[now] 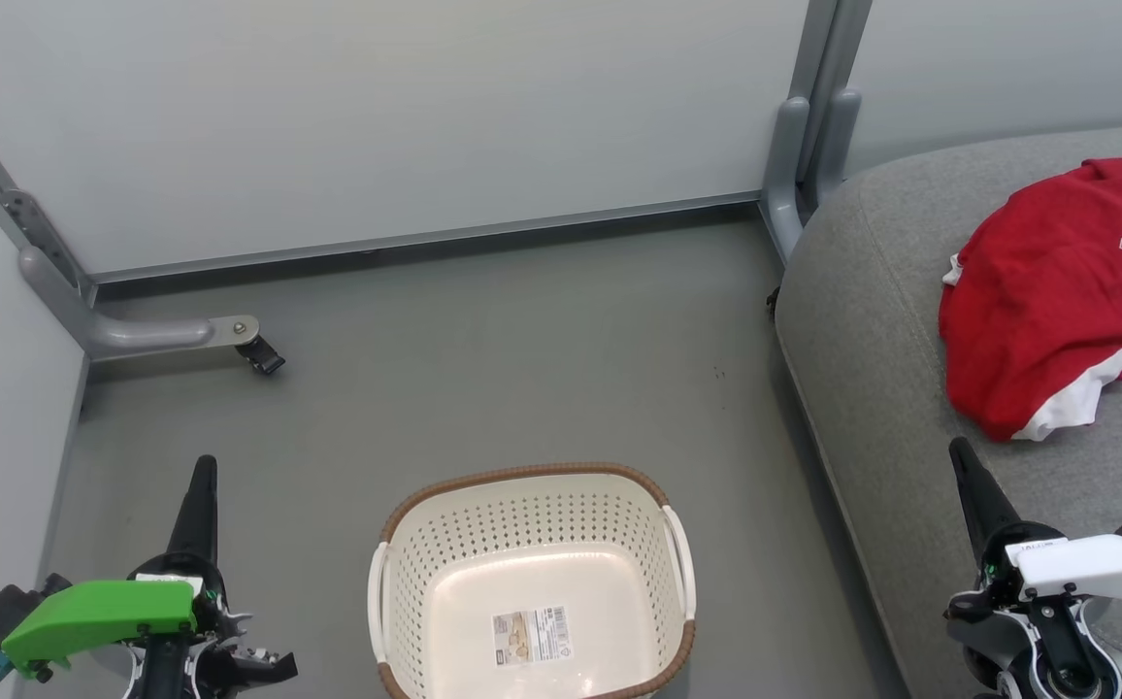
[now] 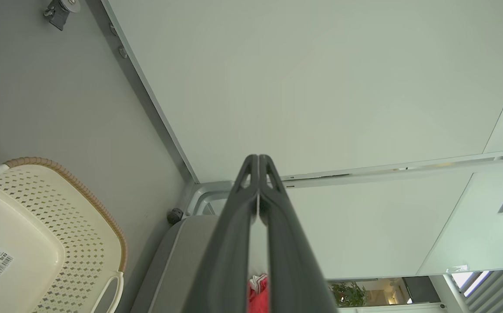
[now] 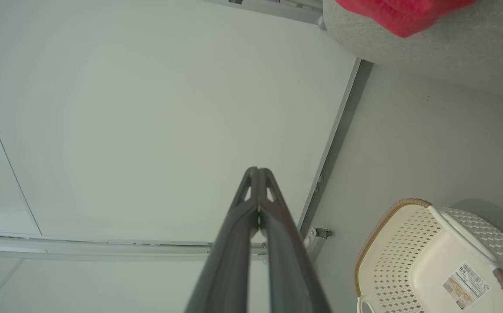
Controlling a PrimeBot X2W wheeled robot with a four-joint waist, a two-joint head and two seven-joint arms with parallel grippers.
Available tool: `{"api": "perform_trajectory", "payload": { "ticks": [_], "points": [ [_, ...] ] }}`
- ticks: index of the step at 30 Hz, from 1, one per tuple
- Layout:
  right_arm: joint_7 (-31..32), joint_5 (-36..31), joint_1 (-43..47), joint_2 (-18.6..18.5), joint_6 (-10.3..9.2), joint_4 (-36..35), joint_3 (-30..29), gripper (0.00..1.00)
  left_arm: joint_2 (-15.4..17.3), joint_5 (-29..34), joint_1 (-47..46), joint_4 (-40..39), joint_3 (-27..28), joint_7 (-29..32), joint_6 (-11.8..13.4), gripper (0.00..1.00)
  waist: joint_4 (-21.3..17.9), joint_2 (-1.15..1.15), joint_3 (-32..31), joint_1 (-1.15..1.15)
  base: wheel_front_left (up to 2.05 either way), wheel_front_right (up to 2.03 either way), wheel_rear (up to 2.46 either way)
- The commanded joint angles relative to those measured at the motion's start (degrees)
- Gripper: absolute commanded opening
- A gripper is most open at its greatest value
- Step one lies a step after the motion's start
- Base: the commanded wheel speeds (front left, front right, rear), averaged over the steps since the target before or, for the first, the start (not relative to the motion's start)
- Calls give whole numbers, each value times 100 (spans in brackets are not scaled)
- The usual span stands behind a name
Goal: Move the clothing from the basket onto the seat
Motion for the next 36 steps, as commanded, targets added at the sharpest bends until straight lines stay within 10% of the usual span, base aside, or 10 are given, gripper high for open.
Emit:
{"api": "perform_trajectory", "payload": {
  "ticks": [1, 36],
  "points": [
    [50, 115, -82, -37, -1, 6, -20, 0, 2, -126, -115, -33, 36, 31, -51, 0, -11, 0, -1, 0, 0, 0, 0],
    [220, 786, -113, -42, -2, 58, -53, 0, 0, -806, -126, -32, 116, 211, -49, 0, -138, 0, -15, 0, 0, 0, 0]
  ]
}}
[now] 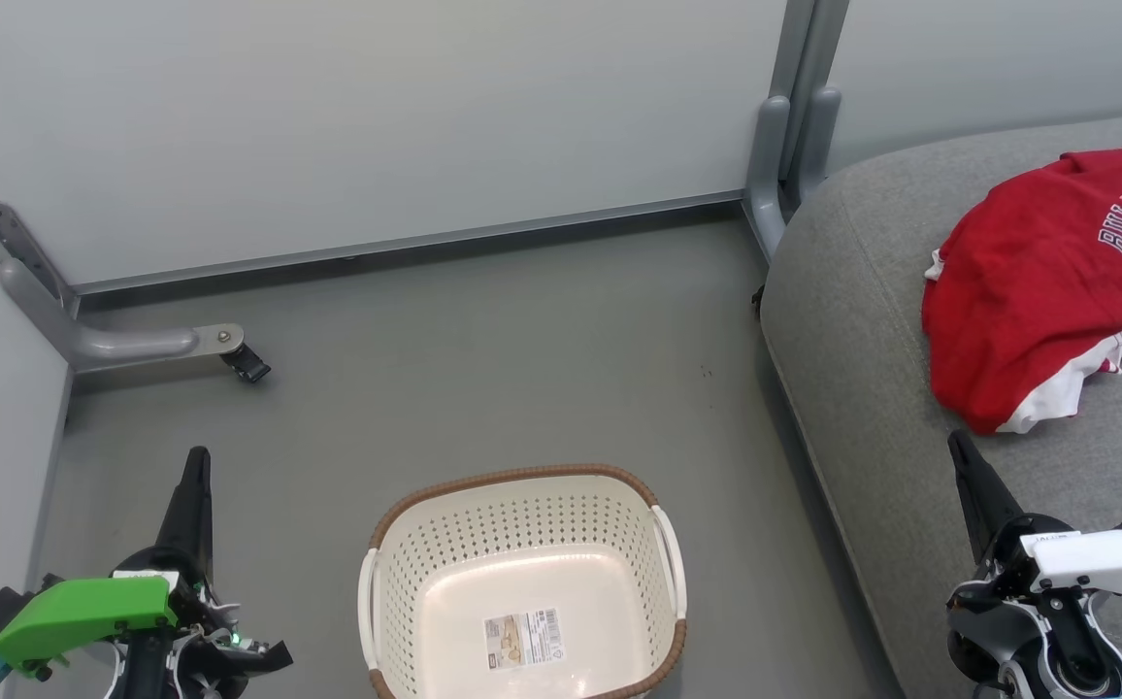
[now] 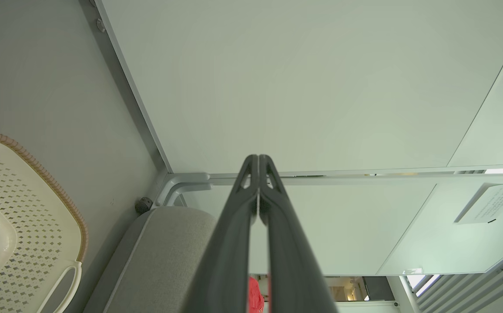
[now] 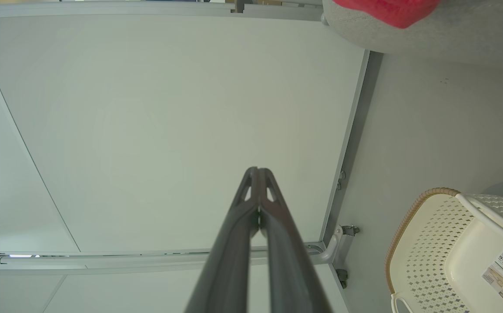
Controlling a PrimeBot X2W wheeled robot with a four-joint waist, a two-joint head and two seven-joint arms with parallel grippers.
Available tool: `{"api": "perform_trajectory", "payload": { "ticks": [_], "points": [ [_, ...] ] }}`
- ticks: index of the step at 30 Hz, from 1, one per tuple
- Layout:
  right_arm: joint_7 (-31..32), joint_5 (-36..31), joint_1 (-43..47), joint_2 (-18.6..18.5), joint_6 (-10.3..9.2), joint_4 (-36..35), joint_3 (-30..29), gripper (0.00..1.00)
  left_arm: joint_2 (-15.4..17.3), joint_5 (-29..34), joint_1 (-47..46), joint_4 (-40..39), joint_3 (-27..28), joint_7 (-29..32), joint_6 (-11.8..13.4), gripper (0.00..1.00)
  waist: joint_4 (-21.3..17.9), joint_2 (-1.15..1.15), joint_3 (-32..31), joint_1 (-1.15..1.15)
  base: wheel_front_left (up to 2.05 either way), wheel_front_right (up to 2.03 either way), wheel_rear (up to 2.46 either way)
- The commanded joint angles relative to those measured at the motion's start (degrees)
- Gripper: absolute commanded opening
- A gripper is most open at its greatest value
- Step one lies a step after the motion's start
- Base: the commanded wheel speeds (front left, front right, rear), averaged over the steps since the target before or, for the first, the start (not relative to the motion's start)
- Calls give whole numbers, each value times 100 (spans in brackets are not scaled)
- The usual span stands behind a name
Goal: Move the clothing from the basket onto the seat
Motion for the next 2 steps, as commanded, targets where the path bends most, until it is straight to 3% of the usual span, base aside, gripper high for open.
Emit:
{"api": "perform_trajectory", "payload": {
  "ticks": [1, 2],
  "points": [
    [16, 23, -29, -34, -2, 6, -14, 0, 1, -20, -69, -13, 13, 24, -29, 0, 0, 0, 0, 0, 0, 0, 0],
    [14, 23, -29, -34, -2, 6, -13, 0, 1, -21, -69, -13, 13, 24, -29, 0, 0, 0, 0, 0, 0, 0, 0]
  ]
}}
